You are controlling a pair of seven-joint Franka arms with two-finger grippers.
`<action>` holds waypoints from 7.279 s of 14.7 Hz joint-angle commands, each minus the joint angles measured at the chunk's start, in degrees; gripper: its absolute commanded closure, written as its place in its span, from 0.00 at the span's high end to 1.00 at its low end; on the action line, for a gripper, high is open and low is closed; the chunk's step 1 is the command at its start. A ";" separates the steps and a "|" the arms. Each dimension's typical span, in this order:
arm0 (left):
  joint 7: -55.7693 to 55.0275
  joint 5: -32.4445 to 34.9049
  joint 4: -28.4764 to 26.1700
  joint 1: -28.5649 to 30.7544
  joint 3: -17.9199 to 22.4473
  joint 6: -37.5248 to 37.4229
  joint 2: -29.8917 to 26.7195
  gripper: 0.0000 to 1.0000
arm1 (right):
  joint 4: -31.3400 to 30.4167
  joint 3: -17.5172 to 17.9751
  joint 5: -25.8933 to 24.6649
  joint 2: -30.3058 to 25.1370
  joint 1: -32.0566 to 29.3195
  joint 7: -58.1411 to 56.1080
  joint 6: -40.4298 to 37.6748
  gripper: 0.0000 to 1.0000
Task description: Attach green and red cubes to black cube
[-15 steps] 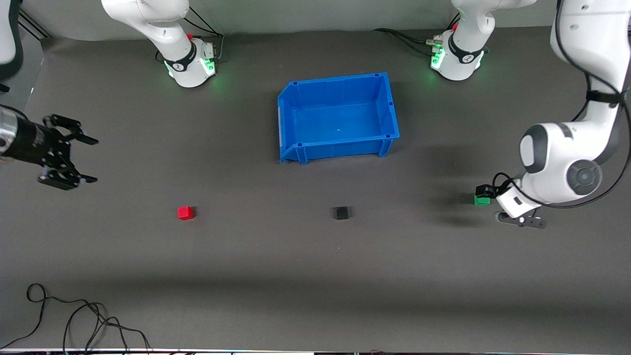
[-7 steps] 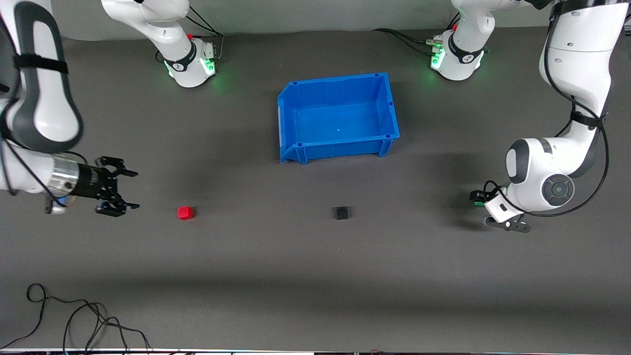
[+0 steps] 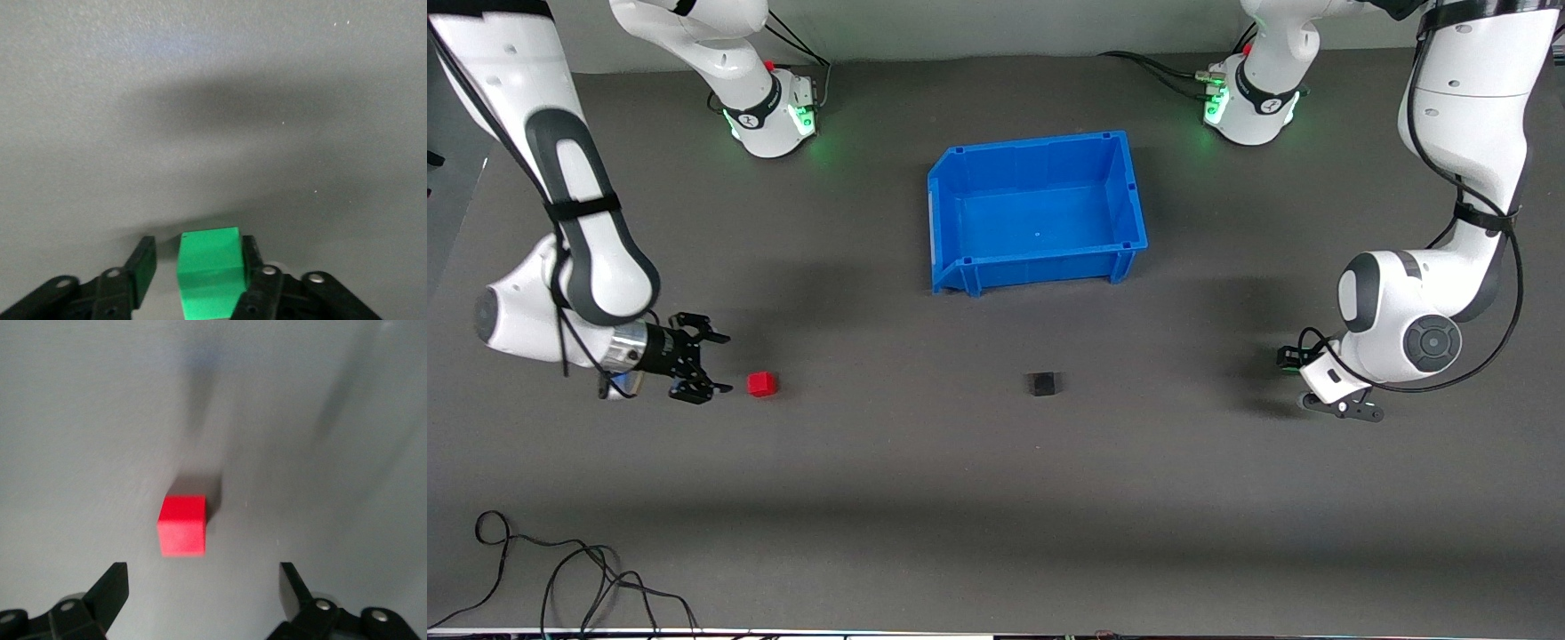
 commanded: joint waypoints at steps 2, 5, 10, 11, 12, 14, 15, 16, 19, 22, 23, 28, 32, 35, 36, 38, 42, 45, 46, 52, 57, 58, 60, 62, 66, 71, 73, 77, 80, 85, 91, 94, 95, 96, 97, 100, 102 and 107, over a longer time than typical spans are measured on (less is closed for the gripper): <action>0.40 -0.01 0.83 -0.62 0.11 0.15 0.84 0.47 | 1.02 0.02 2.89 4.03 0.52 -2.40 3.86 1.00; 0.31 -0.01 0.83 -0.80 0.11 0.41 0.93 0.23 | 1.55 0.29 4.47 5.88 1.31 -2.40 5.45 1.00; -3.44 -0.62 2.23 -0.89 0.02 -0.81 0.14 0.00 | 1.90 0.29 7.29 7.64 3.51 -2.40 8.96 0.99; -7.73 -0.80 3.37 -1.06 -0.33 -1.34 -0.21 0.00 | 1.90 0.29 7.29 7.81 3.51 -2.49 8.96 0.95; -12.91 -0.89 4.86 -1.76 -1.11 -3.61 -0.56 0.00 | 1.90 0.29 7.29 7.82 3.43 -2.75 8.96 0.95; -24.24 -0.80 10.21 -4.65 -1.12 -10.72 -0.22 0.00 | 1.99 0.29 7.37 7.82 3.34 -3.19 8.88 0.95; -28.82 -0.72 12.50 -5.62 -1.12 -14.06 -0.04 0.00 | 1.99 0.20 7.37 7.82 3.25 -3.19 8.88 0.95; -32.09 -0.89 13.57 -6.33 -1.12 -15.40 -0.04 0.00 | 1.99 0.29 7.37 7.82 3.16 -3.19 8.88 0.89; -43.51 -2.47 14.63 -8.70 -1.74 -15.41 0.49 0.00 | 1.99 0.29 7.29 7.82 2.90 -3.28 8.61 0.54; -55.29 -6.32 14.89 -11.43 -1.83 -14.45 0.49 0.00 | 2.87 0.20 7.37 7.55 2.99 -3.02 8.17 0.34; -58.89 -7.82 15.07 -12.57 -1.83 -13.40 0.49 0.00 | 3.48 0.20 7.37 7.38 3.25 -2.49 7.83 0.34; -88.22 -11.26 18.14 -18.10 -1.83 -8.21 2.41 0.00 | 11.21 0.20 7.37 7.55 8.76 8.03 1.93 0.29; -114.77 -10.64 22.09 -23.38 -1.74 -4.60 8.38 0.00 | 20.34 0.20 7.37 12.28 17.90 23.57 2.37 0.29; -126.57 -11.00 22.72 -26.28 -1.74 -4.51 10.06 0.00 | 25.89 0.20 7.29 16.24 24.76 30.64 5.61 0.30; -128.69 -11.17 22.81 -26.46 -1.74 -4.42 10.07 0.00 | 27.55 0.29 7.37 17.21 26.35 31.00 6.23 0.30; -132.12 -11.44 22.72 -27.77 -1.82 -0.76 11.20 0.00 | 30.37 0.20 7.37 19.23 29.16 31.70 6.50 0.30; -137.59 -11.17 22.72 -29.98 -1.91 5.07 13.85 0.00 | 33.27 0.29 8.77 23.18 34.09 31.88 10.01 0.29; -136.63 -10.91 22.63 -31.47 -2.62 4.98 13.93 0.00 | 35.56 0.20 8.52 26.44 37.78 33.01 13.09 0.29; -136.62 -10.91 22.63 -31.65 -2.62 4.98 13.94 0.00 | 36.52 0.20 8.43 27.41 38.83 33.46 13.10 0.29; -136.62 -10.65 22.63 -31.83 -2.62 4.89 13.94 0.00 | 39.61 0.11 8.08 30.49 40.77 33.72 13.36 0.29; -136.45 -10.47 22.81 -31.83 -3.14 5.16 13.85 0.00 | 39.61 -0.24 8.08 31.81 43.15 36.27 17.31 0.30; -136.45 -10.47 22.81 -31.83 -3.14 5.16 13.85 0.00 | 39.61 -0.24 8.08 31.81 43.15 36.36 17.40 0.30; -136.45 -10.21 22.81 -31.83 -3.41 5.07 13.85 0.00 | 39.70 -0.15 8.08 31.99 43.15 36.27 17.75 0.46; -134.62 -8.02 22.81 -31.83 -3.41 5.07 13.67 0.75 | 39.61 -0.24 8.08 31.99 43.15 36.27 17.75 0.91; -133.64 -7.13 23.77 -31.39 -3.41 3.93 12.36 1.00 | 39.09 -2.51 7.73 29.01 42.36 35.75 16.80 1.00; -116.29 -6.52 22.90 -29.81 -2.62 -8.09 4.46 1.00 | 37.85 -12.61 2.47 21.37 42.45 32.16 -0.49 1.00; -108.45 -6.17 22.81 -27.70 -2.27 -9.95 2.17 1.00 | 37.50 -17.79 0.96 17.50 42.45 25.85 -10.32 1.00; -91.40 -4.14 18.08 -23.93 -2.26 -12.86 -5.20 1.00 | 36.10 -27.03 -1.48 10.56 42.97 13.46 -23.17 1.00; -70.89 -4.06 14.30 -18.14 -2.26 -18.02 -11.36 1.00 | 35.48 -30.29 -8.16 5.11 42.63 5.10 -29.69 1.00; -41.65 -1.17 9.97 -8.64 -2.18 -27.86 -19.54 1.00 | 31.89 -33.03 -17.73 -5.69 40.00 -8.09 -35.24 1.00; -30.47 0.34 10.68 -4.14 -1.91 -33.06 -23.59 1.00 | 25.46 -12.67 -32.25 -18.98 19.46 -23.99 -35.24 1.00; -20.99 0.25 10.77 -0.63 -1.74 -34.83 -25.34 1.00 | 25.54 -1.86 -33.14 -20.83 6.55 -34.27 -35.16 1.00; -19.66 0.25 10.77 0.07 -1.74 -35.01 -25.87 1.00 | 25.46 1.66 -33.14 -21.36 2.32 -37.09 -34.98 1.00; -19.12 0.25 11.11 0.25 -1.74 -35.10 -26.58 1.00 | 25.54 3.70 -33.14 -21.80 -0.24 -39.38 -34.72 1.00; -18.07 0.25 11.99 0.25 -1.74 -35.53 -26.84 1.00 | 25.63 4.50 -33.23 -22.24 -1.05 -41.49 -33.93 1.00; -19.02 0.16 16.38 -0.10 -1.91 -39.04 -26.23 1.00 | 25.81 3.81 -33.32 -22.68 -0.71 -48.70 -32.61 1.00; -19.11 -0.01 19.63 -0.27 -1.91 -40.19 -25.10 1.00 | 25.90 3.72 -33.32 -22.59 -0.79 -50.29 -32.43 1.00; -18.85 -0.01 25.44 -0.54 -1.91 -45.29 -22.28 1.00 | 25.90 3.63 -33.23 -22.68 -0.97 -53.72 -32.78 1.00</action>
